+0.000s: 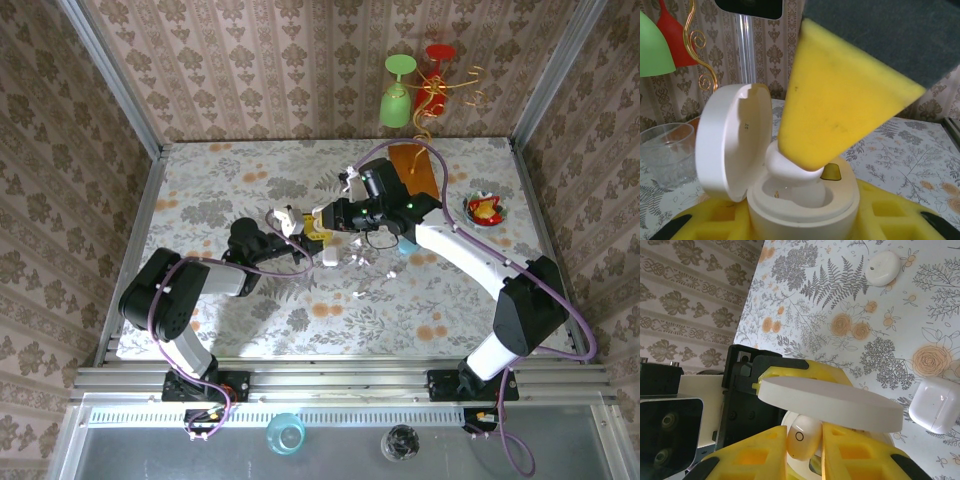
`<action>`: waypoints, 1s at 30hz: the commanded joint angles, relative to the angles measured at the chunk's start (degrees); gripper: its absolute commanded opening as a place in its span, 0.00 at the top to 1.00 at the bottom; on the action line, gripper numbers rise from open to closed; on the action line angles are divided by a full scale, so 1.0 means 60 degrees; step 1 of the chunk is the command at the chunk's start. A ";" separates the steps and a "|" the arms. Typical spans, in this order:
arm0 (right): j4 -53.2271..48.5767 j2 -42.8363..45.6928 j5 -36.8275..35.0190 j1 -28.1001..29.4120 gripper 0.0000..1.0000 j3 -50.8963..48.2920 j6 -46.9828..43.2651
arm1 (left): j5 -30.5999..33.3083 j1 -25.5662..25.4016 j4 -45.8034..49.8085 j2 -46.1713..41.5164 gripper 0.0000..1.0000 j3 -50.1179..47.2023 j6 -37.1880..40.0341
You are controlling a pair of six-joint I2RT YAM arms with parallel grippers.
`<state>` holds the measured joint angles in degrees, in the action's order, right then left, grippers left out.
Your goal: Insert the wireless bluetooth earbuds into the charging case
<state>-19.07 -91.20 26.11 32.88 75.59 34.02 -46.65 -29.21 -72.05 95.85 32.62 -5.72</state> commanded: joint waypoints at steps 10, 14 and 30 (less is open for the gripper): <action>-0.0282 -0.0135 0.0156 0.0262 0.66 0.0125 -0.0117 | 0.0081 -0.0002 -0.0362 -0.0064 0.73 0.0233 -0.0001; -0.0081 0.0333 0.0099 0.0178 0.57 -0.0106 -0.0297 | 0.0144 0.0084 -0.0368 -0.0098 0.73 0.0146 0.0069; -0.0622 0.3317 -0.1367 -0.2632 0.46 -0.4327 0.0377 | 0.0200 0.0445 -0.0355 -0.0786 0.74 -0.0360 0.0055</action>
<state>-18.13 -69.84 19.97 18.85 52.01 33.17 -45.32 -26.57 -72.10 93.21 30.96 -5.72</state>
